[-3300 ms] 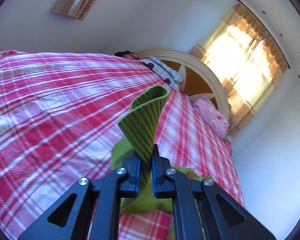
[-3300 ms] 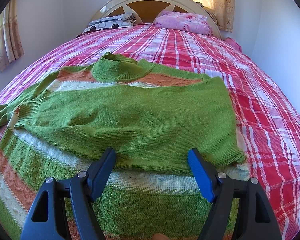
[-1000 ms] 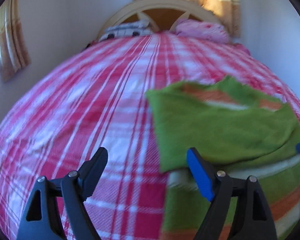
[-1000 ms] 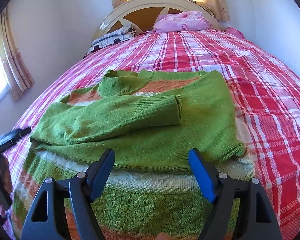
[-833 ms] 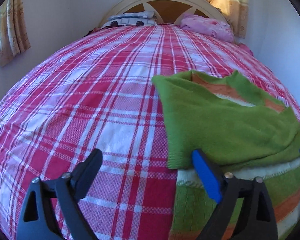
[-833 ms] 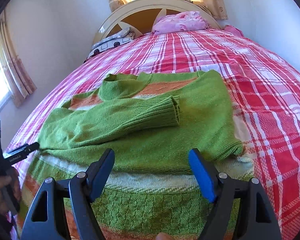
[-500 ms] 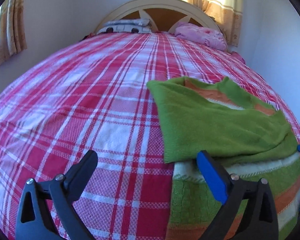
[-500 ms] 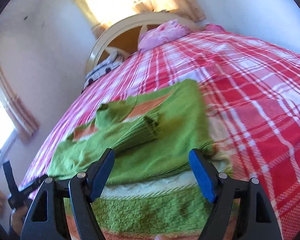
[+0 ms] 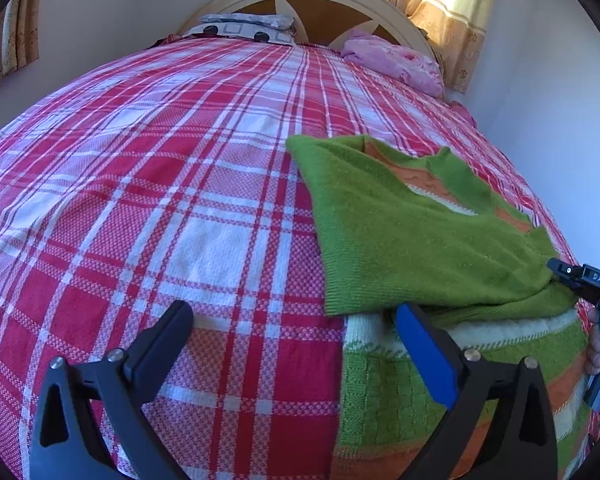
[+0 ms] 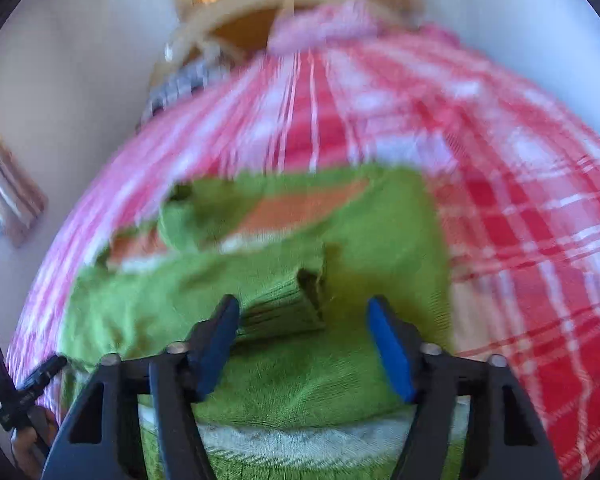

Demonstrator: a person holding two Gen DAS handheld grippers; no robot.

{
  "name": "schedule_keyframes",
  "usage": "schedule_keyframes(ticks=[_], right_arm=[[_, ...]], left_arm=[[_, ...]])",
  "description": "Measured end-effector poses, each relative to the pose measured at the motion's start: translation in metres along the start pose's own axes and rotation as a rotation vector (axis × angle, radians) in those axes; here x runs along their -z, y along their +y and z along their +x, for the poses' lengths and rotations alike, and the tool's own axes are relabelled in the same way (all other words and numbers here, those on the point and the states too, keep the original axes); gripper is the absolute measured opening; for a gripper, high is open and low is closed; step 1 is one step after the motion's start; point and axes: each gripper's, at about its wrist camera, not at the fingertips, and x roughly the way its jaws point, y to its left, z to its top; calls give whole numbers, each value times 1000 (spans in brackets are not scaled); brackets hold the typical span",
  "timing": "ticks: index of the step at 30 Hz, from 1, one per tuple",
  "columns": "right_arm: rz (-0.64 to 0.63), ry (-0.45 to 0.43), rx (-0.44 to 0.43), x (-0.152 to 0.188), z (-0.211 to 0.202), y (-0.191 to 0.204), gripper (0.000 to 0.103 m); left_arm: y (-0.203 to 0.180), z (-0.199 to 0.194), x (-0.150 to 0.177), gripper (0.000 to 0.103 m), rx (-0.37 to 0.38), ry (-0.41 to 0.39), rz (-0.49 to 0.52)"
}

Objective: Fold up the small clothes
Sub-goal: 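Press the folded sleeve flat with the right tool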

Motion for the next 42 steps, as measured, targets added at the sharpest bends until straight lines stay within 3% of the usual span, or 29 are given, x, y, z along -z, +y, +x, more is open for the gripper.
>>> schedule_keyframes(ticks=[1, 3, 7, 11, 19, 24, 27, 29, 31, 34, 36, 38, 42], right_arm=[[-23, -8, 12, 1, -1, 3, 10], [-66, -36, 12, 3, -9, 9, 5], [-128, -117, 43, 8, -36, 13, 4], [-136, -192, 80, 5, -60, 8, 4], [-88, -102, 172, 12, -35, -18, 4], [-114, -78, 165, 19, -30, -22, 4], [-130, -60, 156, 21, -33, -21, 17], [-130, -82, 137, 22, -43, -19, 45], [-132, -141, 142, 22, -56, -10, 59], [-186, -215, 107, 24, -72, 11, 59], [-246, -214, 73, 25, -69, 27, 59], [-297, -164, 48, 28, -55, 39, 59], [-300, 41, 54, 45, -13, 36, 59]], left_arm=[[-1, 1, 0, 103, -9, 4, 7], [-6, 4, -1, 103, -41, 17, 30], [-22, 11, 1, 103, -169, 42, 121], [-14, 12, 0, 103, -163, 45, 89], [-9, 7, 1, 103, -231, 23, 44], [-8, 7, 1, 103, -231, 24, 39], [-6, 6, 2, 103, -235, 17, 23], [-4, 6, 1, 103, -229, 17, 11], [-2, 5, 1, 103, -223, 14, -1], [3, 3, 1, 103, -210, 9, -29], [4, 3, 1, 103, -211, 12, -35], [3, 4, 1, 103, -215, 12, -34], [3, 3, 3, 103, -200, 16, -38]])
